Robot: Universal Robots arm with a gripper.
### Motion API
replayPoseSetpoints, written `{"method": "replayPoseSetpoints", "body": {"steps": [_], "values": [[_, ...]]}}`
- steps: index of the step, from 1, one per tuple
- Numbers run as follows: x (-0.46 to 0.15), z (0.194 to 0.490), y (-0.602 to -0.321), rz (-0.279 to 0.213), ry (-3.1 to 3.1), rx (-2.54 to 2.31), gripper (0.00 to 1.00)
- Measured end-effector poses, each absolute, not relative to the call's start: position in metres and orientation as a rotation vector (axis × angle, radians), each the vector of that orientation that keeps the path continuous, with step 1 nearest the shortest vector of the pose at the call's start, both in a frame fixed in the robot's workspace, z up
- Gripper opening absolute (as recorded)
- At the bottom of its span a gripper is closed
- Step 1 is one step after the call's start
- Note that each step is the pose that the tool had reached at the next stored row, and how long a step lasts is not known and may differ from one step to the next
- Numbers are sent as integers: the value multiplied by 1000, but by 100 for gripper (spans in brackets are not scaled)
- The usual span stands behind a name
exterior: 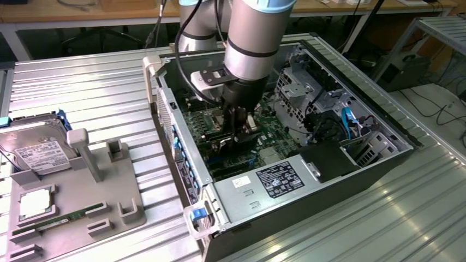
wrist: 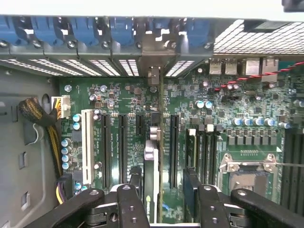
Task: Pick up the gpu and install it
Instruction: 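Insert the gpu into the slot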
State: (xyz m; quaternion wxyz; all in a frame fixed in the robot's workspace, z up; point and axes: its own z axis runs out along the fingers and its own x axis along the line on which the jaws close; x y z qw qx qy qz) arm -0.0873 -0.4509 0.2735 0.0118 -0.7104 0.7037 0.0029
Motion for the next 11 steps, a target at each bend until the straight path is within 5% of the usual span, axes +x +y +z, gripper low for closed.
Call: {"method": "replayPoseSetpoints", "body": {"steps": [11], "values": [[-87, 288, -446, -13, 2184, -2206, 48]]}}
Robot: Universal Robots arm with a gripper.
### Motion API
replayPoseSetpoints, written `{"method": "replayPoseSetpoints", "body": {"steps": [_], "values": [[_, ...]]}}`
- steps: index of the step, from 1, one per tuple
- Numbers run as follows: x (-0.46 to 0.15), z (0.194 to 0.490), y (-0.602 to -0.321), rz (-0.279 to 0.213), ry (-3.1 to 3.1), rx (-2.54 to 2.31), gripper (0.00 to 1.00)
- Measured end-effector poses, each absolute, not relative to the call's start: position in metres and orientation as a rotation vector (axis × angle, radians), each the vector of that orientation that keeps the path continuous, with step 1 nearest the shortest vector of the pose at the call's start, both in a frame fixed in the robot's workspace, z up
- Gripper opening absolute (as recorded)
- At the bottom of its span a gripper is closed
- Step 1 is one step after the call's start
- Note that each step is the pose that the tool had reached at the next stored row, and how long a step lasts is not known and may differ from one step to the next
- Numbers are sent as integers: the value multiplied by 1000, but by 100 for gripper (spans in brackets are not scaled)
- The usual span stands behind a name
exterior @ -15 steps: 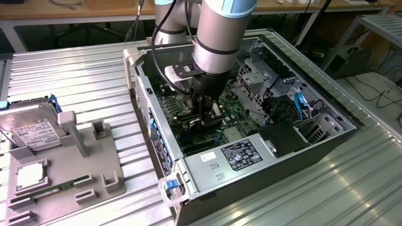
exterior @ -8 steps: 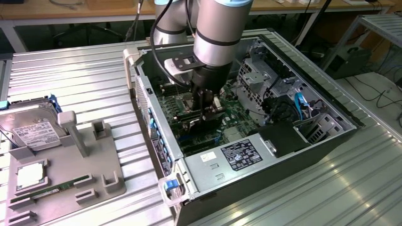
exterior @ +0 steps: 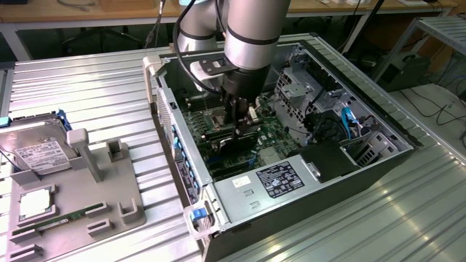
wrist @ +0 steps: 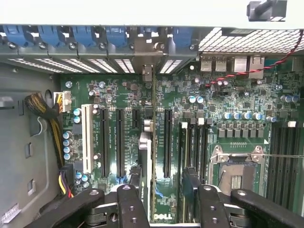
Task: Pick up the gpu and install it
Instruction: 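Insert the gpu into the slot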
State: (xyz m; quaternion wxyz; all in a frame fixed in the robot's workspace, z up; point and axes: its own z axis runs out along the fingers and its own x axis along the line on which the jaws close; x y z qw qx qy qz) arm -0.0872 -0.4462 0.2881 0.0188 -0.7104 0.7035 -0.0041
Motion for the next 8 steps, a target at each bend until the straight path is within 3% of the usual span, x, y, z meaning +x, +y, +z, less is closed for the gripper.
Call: {"method": "replayPoseSetpoints", "body": {"steps": [2, 5, 6, 8], "values": [[-87, 288, -446, -13, 2184, -2206, 47], [-87, 288, -446, -13, 2184, -2206, 27], [-87, 288, -446, -13, 2184, -2206, 27], [-87, 288, -446, -13, 2184, -2206, 15]]}}
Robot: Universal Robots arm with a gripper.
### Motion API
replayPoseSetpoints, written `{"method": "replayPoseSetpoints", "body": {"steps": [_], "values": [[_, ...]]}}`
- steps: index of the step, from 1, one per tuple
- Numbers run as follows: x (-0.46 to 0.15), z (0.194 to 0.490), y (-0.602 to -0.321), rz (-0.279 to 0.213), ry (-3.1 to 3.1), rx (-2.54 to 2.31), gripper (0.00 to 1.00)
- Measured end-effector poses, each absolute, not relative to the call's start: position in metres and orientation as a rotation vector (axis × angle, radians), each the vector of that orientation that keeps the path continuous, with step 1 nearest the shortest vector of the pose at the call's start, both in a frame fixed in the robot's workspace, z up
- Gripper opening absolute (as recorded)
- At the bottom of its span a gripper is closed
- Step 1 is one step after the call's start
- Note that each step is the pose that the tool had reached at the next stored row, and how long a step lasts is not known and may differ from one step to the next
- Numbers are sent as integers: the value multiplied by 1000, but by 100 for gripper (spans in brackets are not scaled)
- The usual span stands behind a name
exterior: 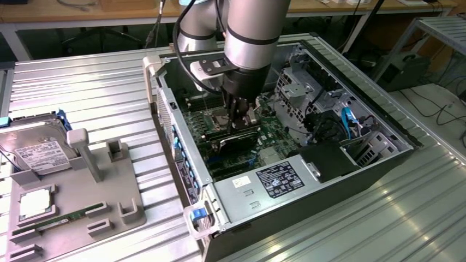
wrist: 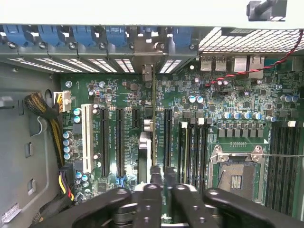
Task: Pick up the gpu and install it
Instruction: 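Insert the gpu into the slot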
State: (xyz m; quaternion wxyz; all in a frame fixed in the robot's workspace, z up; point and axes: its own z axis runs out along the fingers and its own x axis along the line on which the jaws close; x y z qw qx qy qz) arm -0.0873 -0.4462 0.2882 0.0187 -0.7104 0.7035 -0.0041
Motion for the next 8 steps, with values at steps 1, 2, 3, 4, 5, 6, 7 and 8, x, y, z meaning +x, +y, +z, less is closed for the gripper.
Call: {"method": "replayPoseSetpoints", "body": {"steps": [1, 2, 3, 4, 5, 6, 7, 8], "values": [[-87, 288, -446, -13, 2184, -2206, 15], [-87, 288, -446, -13, 2184, -2206, 11], [-87, 288, -446, -13, 2184, -2206, 11], [-87, 288, -446, -13, 2184, -2206, 11], [-87, 288, -446, -13, 2184, -2206, 11], [-87, 288, -446, -13, 2184, -2206, 11], [-87, 288, -446, -13, 2184, -2206, 11], [-87, 288, -446, -13, 2184, -2206, 11]]}}
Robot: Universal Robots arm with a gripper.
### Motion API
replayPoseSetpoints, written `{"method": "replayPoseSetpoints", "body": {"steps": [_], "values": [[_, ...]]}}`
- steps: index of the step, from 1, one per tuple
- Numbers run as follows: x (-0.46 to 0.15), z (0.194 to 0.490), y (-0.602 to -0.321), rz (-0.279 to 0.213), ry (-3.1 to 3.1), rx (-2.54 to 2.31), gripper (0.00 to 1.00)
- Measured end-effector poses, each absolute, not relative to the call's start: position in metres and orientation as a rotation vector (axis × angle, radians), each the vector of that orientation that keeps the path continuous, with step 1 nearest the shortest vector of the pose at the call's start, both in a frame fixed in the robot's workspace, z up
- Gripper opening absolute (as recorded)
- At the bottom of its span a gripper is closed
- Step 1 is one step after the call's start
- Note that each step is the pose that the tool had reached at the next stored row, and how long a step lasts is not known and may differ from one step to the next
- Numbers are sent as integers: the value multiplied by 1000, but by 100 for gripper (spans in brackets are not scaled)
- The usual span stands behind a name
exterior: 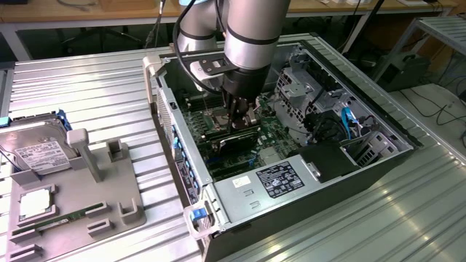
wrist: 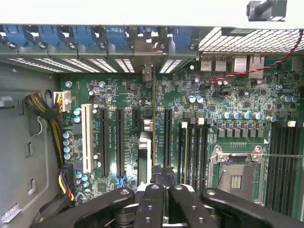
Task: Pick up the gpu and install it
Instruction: 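Insert the gpu into the slot, then press down on the gpu until it lock into place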
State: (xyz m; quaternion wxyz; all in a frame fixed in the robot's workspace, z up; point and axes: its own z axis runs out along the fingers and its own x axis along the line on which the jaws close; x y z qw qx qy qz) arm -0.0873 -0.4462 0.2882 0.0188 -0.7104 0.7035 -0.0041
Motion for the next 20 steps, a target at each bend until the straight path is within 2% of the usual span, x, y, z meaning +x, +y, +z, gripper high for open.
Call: {"method": "replayPoseSetpoints", "body": {"steps": [20], "values": [[-110, 288, -455, -13, 2177, -2213, 11]]}}
